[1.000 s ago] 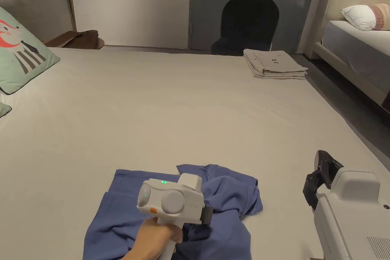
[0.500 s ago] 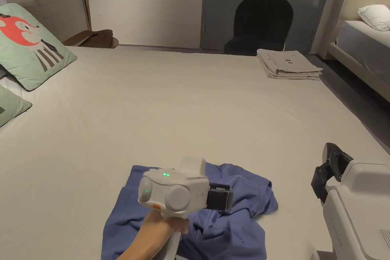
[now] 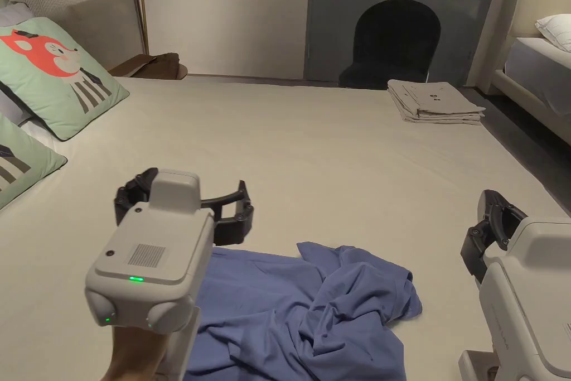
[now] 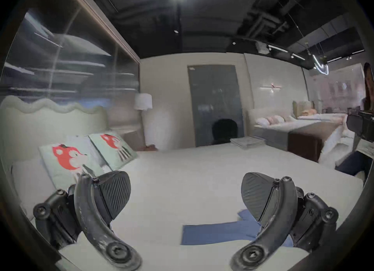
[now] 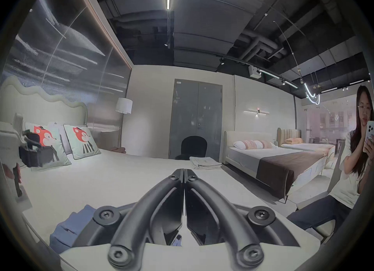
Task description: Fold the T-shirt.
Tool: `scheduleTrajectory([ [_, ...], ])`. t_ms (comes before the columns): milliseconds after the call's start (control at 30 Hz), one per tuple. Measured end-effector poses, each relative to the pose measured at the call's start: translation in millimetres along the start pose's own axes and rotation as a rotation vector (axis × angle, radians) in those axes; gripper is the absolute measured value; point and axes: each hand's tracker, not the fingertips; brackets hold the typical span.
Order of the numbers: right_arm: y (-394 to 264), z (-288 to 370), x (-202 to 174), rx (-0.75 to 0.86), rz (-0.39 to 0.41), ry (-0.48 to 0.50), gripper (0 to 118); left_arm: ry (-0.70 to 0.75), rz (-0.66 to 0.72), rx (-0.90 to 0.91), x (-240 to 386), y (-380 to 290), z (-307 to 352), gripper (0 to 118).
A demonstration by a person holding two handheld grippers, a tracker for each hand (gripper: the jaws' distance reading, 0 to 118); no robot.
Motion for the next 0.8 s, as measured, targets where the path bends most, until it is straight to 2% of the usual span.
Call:
scheduleTrajectory([
  [67,0,0,-3,0.002,-0.001,0.004,0,0.015,0.004,0.006,-13,-1,3,106],
  [100,0,0,-4,0.002,-0.002,0.009,0,0.024,0.008,0.010,-19,-1,5,97],
  [167,0,0,-8,0.004,-0.001,0.013,0,0.021,0.020,0.012,-28,-2,8,64],
  [200,0,0,-9,0.004,-0.001,0.016,0,0.016,0.029,0.015,-31,-2,9,37],
  [233,0,0,-10,0.004,-0.002,0.019,0,0.019,0.032,0.009,-32,-2,9,37],
  [267,0,0,-11,0.003,-0.002,0.022,0,0.032,0.033,-0.003,-33,-2,7,29],
  [333,0,0,-13,0.003,-0.001,0.025,0,0.035,0.027,-0.012,-34,-4,6,2],
  [500,-1,0,-14,0.002,-0.005,0.025,0,0.021,0.028,-0.056,-33,-6,5,0],
  [600,-2,0,-14,-0.004,-0.006,0.026,0,0.003,0.033,-0.196,-33,-10,1,0],
  [800,-8,0,-13,-0.018,0.001,0.034,0,-0.126,0.151,-0.547,-37,-43,-3,0],
])
